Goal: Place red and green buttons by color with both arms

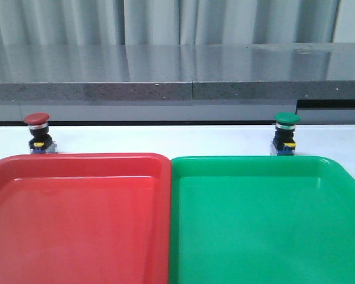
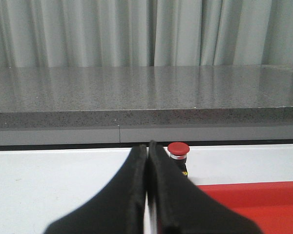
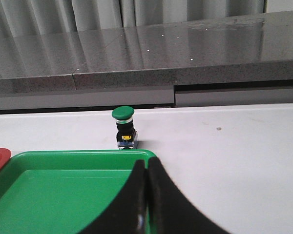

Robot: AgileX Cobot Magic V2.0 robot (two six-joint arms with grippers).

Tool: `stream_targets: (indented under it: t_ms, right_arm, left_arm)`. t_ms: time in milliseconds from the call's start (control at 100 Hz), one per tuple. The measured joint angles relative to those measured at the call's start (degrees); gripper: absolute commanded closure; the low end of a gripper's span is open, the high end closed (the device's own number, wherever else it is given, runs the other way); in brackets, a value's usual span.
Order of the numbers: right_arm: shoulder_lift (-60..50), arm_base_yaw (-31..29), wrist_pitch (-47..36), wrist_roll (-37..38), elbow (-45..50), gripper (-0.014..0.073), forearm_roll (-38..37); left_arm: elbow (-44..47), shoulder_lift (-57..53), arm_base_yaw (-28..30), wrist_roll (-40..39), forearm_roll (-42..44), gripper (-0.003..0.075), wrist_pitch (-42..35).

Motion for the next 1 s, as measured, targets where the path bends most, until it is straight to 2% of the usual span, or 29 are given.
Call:
stream_targets:
  t_ms: [440,610,750,1000]
  right_arm:
    - [0.0,0.0,0.0,0.0,0.0,0.0694,0.0]
    - [0.0,0.0,0.0,0.0,0.0,0.0694,0.0]
    - [0.0,0.0,0.0,0.0,0.0,0.0694,0.0]
    - [0.0,0.0,0.0,0.0,0.0,0.0694,0.0]
  left_arm:
    - [0.0,0.0,0.0,-0.2,-1.5,0.0739,0.2]
    - [-1.6,1.0,0.0,-0.2,-4.6,0.0739,6.6]
    - [-8.4,7.6,0.0,-0.2,-7.8,0.0739,10.7]
    - [-27.0,26.1,0.0,-0.2,-9.9,0.0739,21.3]
